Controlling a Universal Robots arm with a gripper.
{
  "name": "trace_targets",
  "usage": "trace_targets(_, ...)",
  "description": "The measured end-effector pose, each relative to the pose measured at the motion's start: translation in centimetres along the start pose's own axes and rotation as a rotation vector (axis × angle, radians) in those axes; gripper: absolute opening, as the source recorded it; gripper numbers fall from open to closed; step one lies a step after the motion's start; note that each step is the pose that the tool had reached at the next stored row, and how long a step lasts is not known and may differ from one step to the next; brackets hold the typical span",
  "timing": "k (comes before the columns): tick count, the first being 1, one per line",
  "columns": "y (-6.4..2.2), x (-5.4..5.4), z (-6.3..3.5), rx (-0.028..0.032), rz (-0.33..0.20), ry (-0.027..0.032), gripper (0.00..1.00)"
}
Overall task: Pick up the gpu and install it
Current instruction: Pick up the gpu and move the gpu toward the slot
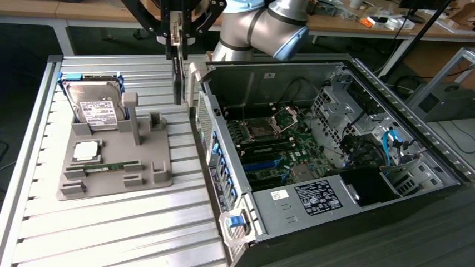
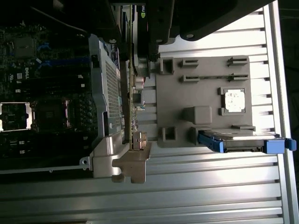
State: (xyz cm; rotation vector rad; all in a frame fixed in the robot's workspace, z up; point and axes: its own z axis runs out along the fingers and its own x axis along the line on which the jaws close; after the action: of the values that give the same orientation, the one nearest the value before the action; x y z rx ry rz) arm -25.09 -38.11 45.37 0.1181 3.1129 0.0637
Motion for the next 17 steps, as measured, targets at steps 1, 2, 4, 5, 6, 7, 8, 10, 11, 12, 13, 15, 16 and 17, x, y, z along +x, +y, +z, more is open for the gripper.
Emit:
trace_targets(1,0.01,-0.1,0.01,-0.0001,0.000,-0.0001,0.27)
trace_targets(2,0.02,-0.3,0.01,0.0000,0.000,0.0000,0.27)
trace_targets(4,0.04,-0.6,0.02,0.0000,0.000,0.0000,0.27)
trace_targets(5,0.05,-0.7,0.02,0.0000,0.000,0.0000,0.27)
trace_targets(6,0.06,-0.8,0.02,0.0000,0.000,0.0000,0.27)
trace_targets(7,0.07,-0.9,0.03,0.0000,0.000,0.0000,0.27)
trace_targets(8,0.08,-1.0,0.03,0.0000,0.000,0.0000,0.27)
trace_targets(10,0.10,-1.4,0.04,0.0000,0.000,0.0000,0.27)
trace_targets(11,0.12,-1.5,0.04,0.0000,0.000,0.0000,0.27)
trace_targets(12,0.12,-1.6,0.05,0.0000,0.000,0.0000,0.27)
trace_targets(13,0.13,-1.7,0.05,0.0000,0.000,0.0000,0.27)
trace_targets(15,0.15,-2.0,0.06,0.0000,0.000,0.0000,0.27)
trace_targets(16,0.16,-2.1,0.06,0.0000,0.000,0.0000,0.27)
trace_targets(17,0.17,-2.3,0.06,0.0000,0.000,0.0000,0.27)
